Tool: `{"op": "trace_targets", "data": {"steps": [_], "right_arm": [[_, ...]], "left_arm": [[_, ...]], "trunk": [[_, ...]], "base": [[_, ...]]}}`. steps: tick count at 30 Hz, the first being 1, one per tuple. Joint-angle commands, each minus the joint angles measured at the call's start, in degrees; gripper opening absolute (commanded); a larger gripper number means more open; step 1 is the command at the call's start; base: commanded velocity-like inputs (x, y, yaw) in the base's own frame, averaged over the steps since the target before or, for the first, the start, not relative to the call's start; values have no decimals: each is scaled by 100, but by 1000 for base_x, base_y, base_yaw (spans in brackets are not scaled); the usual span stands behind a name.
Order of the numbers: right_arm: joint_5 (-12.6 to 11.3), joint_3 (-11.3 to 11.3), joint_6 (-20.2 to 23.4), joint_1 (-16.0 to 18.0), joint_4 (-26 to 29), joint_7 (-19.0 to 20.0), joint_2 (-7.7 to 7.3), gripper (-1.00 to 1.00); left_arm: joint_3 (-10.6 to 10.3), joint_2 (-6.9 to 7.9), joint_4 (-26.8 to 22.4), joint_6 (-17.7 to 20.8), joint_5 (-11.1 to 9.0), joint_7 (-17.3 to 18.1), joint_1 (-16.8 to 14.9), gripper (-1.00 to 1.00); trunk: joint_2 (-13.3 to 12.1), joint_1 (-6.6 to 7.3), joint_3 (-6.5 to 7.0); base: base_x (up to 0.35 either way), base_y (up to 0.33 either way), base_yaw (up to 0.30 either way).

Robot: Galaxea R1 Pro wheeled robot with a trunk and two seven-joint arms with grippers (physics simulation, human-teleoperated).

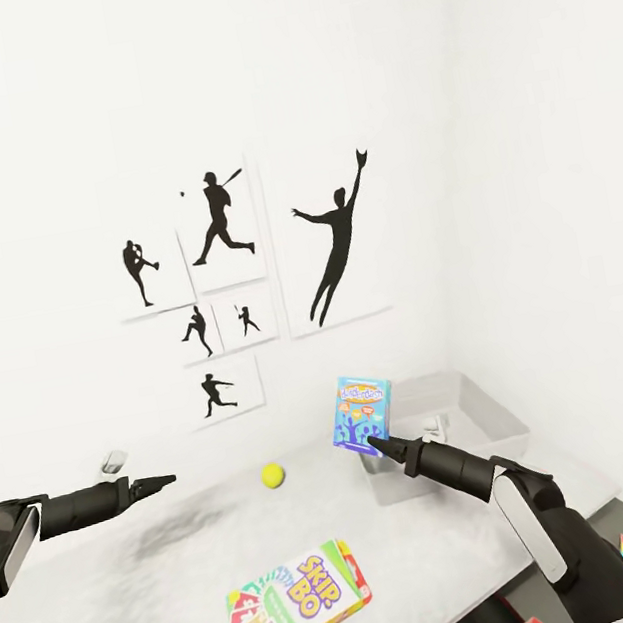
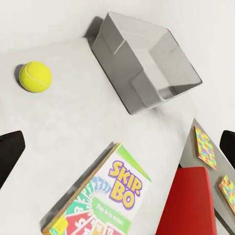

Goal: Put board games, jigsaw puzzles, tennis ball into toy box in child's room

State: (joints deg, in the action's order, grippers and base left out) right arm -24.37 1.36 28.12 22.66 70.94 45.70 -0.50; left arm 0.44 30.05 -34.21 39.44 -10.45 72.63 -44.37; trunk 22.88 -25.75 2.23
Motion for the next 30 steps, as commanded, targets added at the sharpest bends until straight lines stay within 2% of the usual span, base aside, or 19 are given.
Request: {"op": "trace_targets", "data": {"steps": [1, 30], "right_arm": [[-41, 4, 45, 2, -1, 9, -1, -100], [-50, 39, 58, 2, -9, 20, -3, -100]], "left_arm": [[0, 1, 1, 55, -18, 10, -1, 100], [8, 1, 2, 55, -20, 19, -1, 100]], "trunk": [[4, -3, -2], [4, -3, -2]], "base": [[67, -20, 0], [5, -2, 0]]}}
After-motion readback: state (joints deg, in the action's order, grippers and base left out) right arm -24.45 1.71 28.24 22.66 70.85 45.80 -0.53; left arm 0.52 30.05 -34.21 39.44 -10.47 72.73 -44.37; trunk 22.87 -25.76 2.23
